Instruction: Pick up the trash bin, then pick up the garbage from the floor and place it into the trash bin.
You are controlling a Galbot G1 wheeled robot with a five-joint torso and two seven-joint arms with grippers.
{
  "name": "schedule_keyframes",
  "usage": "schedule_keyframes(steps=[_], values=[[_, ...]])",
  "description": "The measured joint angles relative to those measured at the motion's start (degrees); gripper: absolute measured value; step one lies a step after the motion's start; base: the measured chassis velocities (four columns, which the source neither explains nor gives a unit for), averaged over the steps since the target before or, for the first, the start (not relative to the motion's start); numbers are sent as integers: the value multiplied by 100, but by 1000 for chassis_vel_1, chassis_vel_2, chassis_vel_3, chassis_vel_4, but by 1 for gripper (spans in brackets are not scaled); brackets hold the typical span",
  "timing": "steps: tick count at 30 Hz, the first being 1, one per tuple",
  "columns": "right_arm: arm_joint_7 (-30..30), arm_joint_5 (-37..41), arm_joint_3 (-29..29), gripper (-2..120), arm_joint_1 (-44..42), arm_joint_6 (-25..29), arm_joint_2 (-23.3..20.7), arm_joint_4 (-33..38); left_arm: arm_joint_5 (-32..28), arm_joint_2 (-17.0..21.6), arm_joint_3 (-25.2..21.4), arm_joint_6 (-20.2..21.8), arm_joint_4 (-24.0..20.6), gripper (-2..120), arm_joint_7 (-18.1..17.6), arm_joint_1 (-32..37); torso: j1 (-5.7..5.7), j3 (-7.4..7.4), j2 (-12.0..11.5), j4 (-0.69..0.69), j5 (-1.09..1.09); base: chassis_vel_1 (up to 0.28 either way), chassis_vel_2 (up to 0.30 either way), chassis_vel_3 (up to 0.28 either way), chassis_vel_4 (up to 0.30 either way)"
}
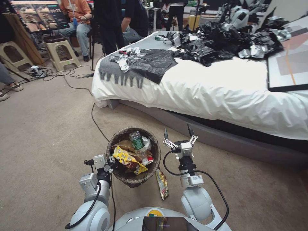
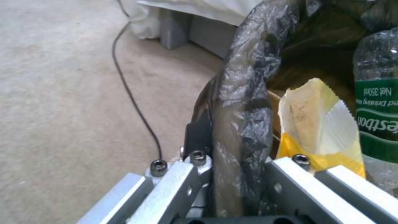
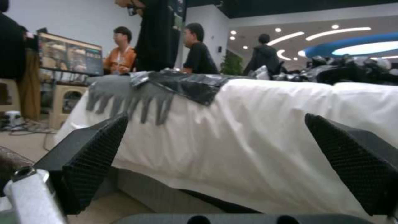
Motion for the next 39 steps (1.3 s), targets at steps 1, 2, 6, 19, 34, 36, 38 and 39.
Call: schedule_keyframes(steps=[1,2,6,19,34,36,38,39], values=[[0,0,0,100,0,0,0,0,0,0,0,0,0,0,0,0,0,0,0,0,0,78,80,86,83],[0,-1,1,100,0,0,0,1,0,1,0,0,-1,0,0,-1,0,0,0,0,0,73,80,86,78],[0,-3,2,100,0,0,1,2,-1,1,2,0,-1,0,-3,-7,0,0,0,0,0,81,83,93,82],[-8,-15,3,100,10,1,8,-2,11,-6,2,0,-1,0,-1,-21,0,0,0,0,0,59,47,55,52],[21,226,167,100,13,-211,-90,82,243,-14,-27,-230,83,0,58,-73,0,0,0,0,0,0,0,0,0],[82,467,182,100,-10,-408,-161,138,243,-15,-31,-232,83,0,58,-85,0,0,0,0,0,0,0,0,0],[175,643,190,100,-17,-606,-213,181,243,-16,-38,-233,83,0,58,-93,0,0,0,0,0,0,0,0,0],[266,796,189,100,-24,-789,-253,221,243,-17,-42,-233,83,0,57,-96,0,0,0,0,1,0,0,0,0]])
